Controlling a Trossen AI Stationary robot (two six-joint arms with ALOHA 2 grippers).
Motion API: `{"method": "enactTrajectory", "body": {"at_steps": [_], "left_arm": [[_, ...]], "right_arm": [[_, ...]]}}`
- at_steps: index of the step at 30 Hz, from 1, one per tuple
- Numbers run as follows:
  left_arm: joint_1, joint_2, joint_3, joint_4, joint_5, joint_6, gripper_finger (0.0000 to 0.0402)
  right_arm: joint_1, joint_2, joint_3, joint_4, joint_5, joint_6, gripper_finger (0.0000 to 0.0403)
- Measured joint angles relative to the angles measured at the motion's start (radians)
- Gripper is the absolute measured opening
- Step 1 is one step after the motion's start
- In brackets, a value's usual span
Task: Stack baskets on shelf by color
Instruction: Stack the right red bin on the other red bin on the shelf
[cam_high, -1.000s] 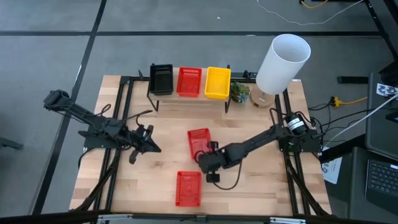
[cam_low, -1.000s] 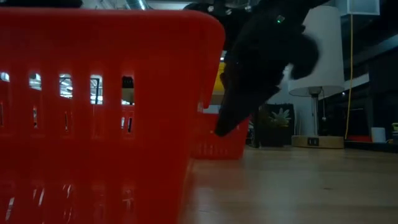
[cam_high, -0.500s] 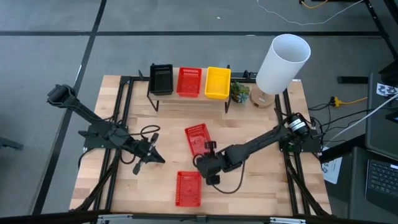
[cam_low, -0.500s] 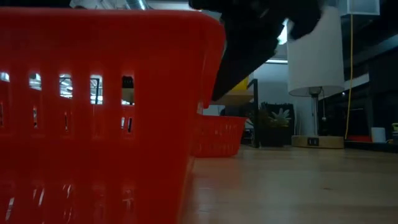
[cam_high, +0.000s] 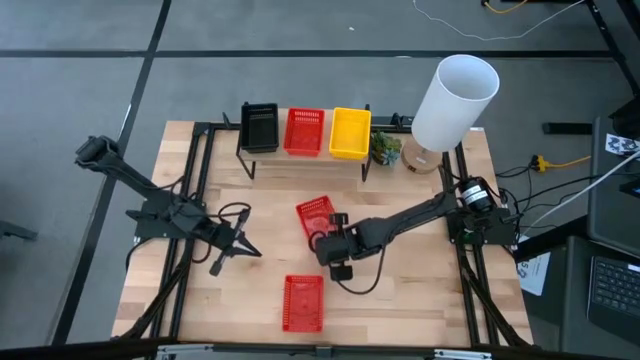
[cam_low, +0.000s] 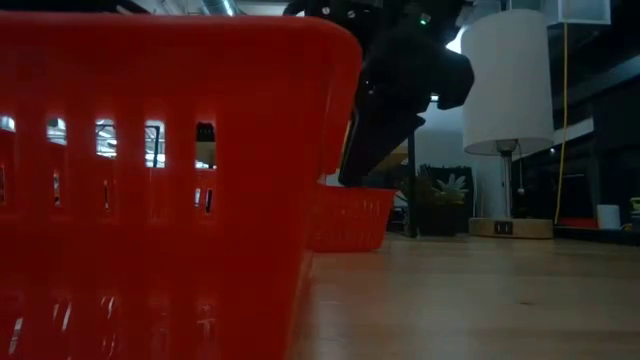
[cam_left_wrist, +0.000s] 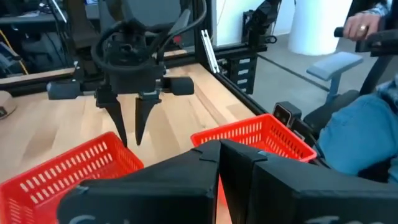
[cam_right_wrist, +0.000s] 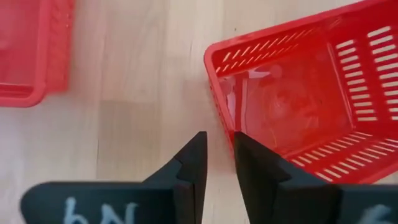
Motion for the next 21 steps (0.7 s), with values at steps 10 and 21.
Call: {"method": "enactTrajectory", "body": {"at_steps": [10,21], "left_arm": [[0.0,-0.258,0.0,-0.342,0.001,-0.005,0.0002],[0.0,-0.485,-0.06,-0.527,0.001,0.002,0.0002]], "right_arm": [[-0.039,0.004,0.0,-0.008,0.0,-0.082,0.008],[-0.078,0.036,-0.001,-0.028,-0.05,-0.126,0.008]]}}
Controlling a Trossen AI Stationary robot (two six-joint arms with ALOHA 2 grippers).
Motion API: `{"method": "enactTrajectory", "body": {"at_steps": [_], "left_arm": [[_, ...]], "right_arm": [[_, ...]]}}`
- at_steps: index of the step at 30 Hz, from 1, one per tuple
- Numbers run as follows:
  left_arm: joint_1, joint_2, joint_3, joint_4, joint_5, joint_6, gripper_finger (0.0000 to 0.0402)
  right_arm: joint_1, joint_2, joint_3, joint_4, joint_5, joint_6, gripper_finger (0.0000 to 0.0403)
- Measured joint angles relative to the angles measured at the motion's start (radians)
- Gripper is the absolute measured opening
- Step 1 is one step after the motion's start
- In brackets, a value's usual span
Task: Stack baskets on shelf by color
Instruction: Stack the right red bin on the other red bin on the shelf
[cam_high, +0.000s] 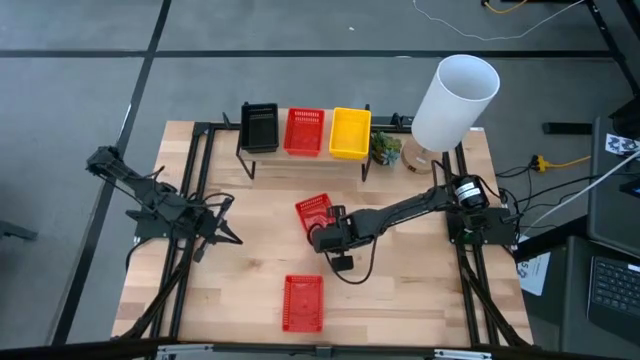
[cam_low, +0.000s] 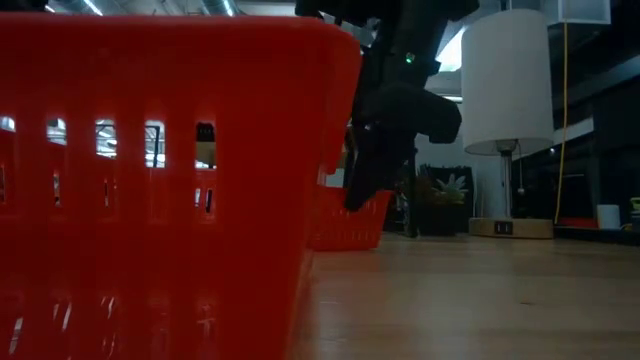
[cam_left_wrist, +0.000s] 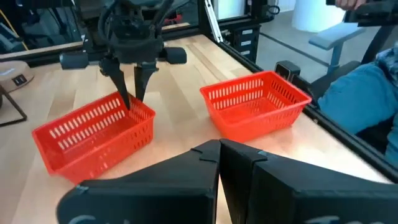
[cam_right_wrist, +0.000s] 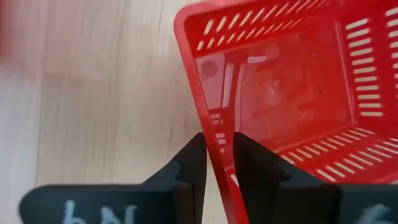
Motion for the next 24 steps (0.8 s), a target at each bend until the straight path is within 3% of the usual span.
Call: {"method": "enactTrajectory", "body": {"at_steps": [7,11,16,24], "left_arm": [[0.0,-0.139,-0.183,0.089,-0.056,-0.024,0.0002],[0.002,-0.166,-0.193,0.143,-0.066,0.036,0.0002],[0.023,-0.204,-0.22,0.217,-0.106,0.103,0.0002],[0.154,-0.213,-0.231,0.25,-0.185,0.148,0.0002]], "right_arm": [[-0.02,0.011,0.0,-0.016,-0.063,0.025,0.008],[-0.02,0.011,0.0,-0.016,-0.07,0.062,0.0067],[-0.02,0.01,0.0,-0.023,-0.074,0.108,0.001],[-0.002,0.01,0.071,-0.035,-0.062,0.213,0.0003]]}}
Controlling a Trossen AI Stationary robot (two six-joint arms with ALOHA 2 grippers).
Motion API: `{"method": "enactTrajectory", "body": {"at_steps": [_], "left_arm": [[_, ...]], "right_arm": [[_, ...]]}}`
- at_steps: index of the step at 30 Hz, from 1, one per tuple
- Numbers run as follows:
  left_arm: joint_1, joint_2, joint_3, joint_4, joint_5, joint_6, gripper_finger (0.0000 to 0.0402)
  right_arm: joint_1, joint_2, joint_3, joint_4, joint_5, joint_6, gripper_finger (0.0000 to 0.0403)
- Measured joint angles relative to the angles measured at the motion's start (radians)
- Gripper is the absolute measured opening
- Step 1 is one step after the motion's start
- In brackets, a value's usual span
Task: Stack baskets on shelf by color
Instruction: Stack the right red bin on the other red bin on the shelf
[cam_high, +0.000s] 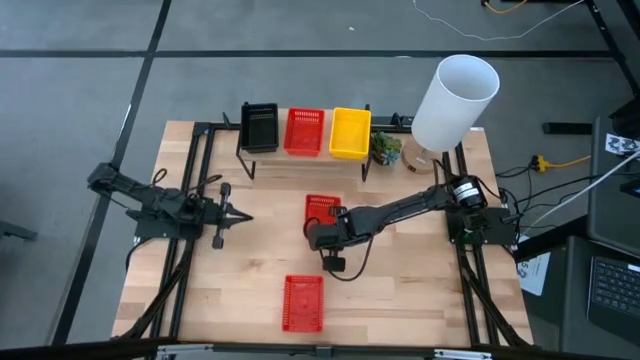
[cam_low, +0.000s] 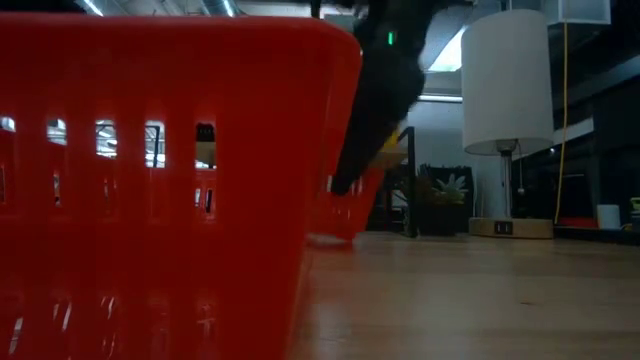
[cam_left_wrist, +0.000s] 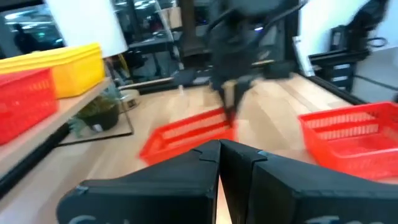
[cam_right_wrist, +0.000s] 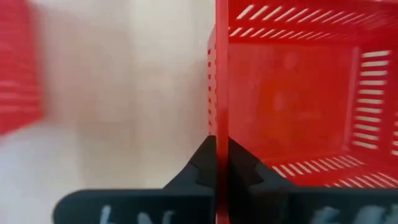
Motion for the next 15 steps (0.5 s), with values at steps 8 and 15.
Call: {"method": "enactTrajectory", "body": {"at_steps": [8,15], "left_arm": [[0.066,0.0,0.0,-0.008,0.09,-0.027,0.0002],[0.067,0.001,0.0,-0.009,0.091,-0.039,0.0002]], "right_arm": [[0.079,0.0,0.341,-0.204,-0.001,0.01,0.0002],[0.066,0.0,0.611,-0.281,0.271,-0.19,0.0001]]}}
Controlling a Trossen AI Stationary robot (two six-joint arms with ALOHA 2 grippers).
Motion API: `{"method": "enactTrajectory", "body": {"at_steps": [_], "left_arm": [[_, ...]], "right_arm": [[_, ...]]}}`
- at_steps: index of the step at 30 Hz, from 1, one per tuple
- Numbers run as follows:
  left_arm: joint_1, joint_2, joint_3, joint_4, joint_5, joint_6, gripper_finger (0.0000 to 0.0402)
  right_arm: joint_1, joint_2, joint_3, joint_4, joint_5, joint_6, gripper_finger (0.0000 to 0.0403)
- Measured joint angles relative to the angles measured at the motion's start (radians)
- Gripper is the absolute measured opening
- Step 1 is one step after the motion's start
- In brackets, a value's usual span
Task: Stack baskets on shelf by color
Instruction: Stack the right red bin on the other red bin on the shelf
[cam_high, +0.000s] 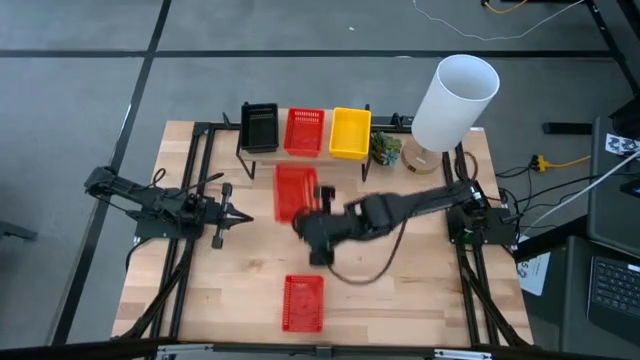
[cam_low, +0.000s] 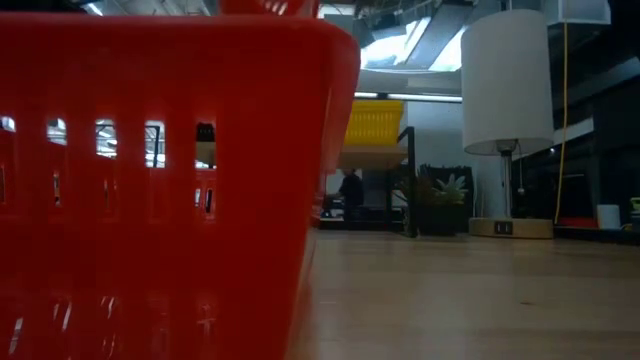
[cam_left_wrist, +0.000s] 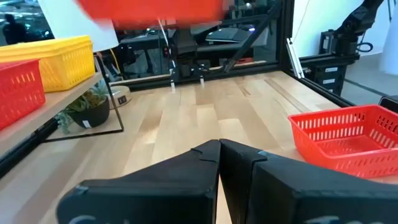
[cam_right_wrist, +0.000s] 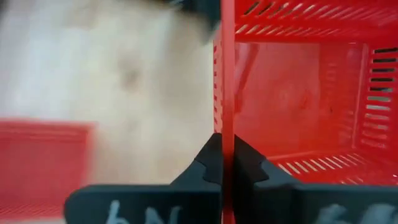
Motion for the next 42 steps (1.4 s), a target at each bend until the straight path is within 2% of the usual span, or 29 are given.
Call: {"method": "enactTrajectory", "body": {"at_steps": [4,8,11,16,18,20,29,34,42], "left_arm": [[0.0,0.0,0.0,0.0,0.0,-0.008,0.0002],[0.0,0.0,0.0,0.0,0.0,-0.009,0.0002],[0.0,0.0,0.0,0.0,0.0,-0.014,0.0002],[0.0,0.0,0.0,-0.001,0.0,-0.015,0.0002],[0.0,0.0,0.0,-0.001,0.001,-0.014,0.0002],[0.0,0.0,0.0,-0.001,0.0,-0.014,0.0002],[0.0,0.0,0.0,-0.001,-0.002,-0.014,0.0002],[0.0,0.001,0.0,-0.001,-0.003,-0.014,0.0002],[0.0,0.001,0.0,-0.001,-0.006,-0.009,0.0002]], "right_arm": [[-0.088,-0.001,0.1,-0.012,0.038,-0.106,0.0001],[-0.209,-0.002,0.116,-0.016,0.026,-0.154,0.0001],[-0.309,0.0,0.083,-0.022,-0.043,-0.161,0.0],[-0.418,0.0,0.04,-0.012,-0.082,-0.182,0.0],[-0.448,0.0,0.04,-0.007,-0.156,-0.183,0.0],[-0.469,0.0,0.04,0.005,-0.206,-0.193,0.0],[-0.527,0.015,0.04,0.029,-0.272,-0.23,0.0],[-0.528,0.062,0.038,0.009,-0.275,-0.239,0.0],[-0.532,0.063,0.077,-0.054,-0.271,-0.26,0.0]]}}
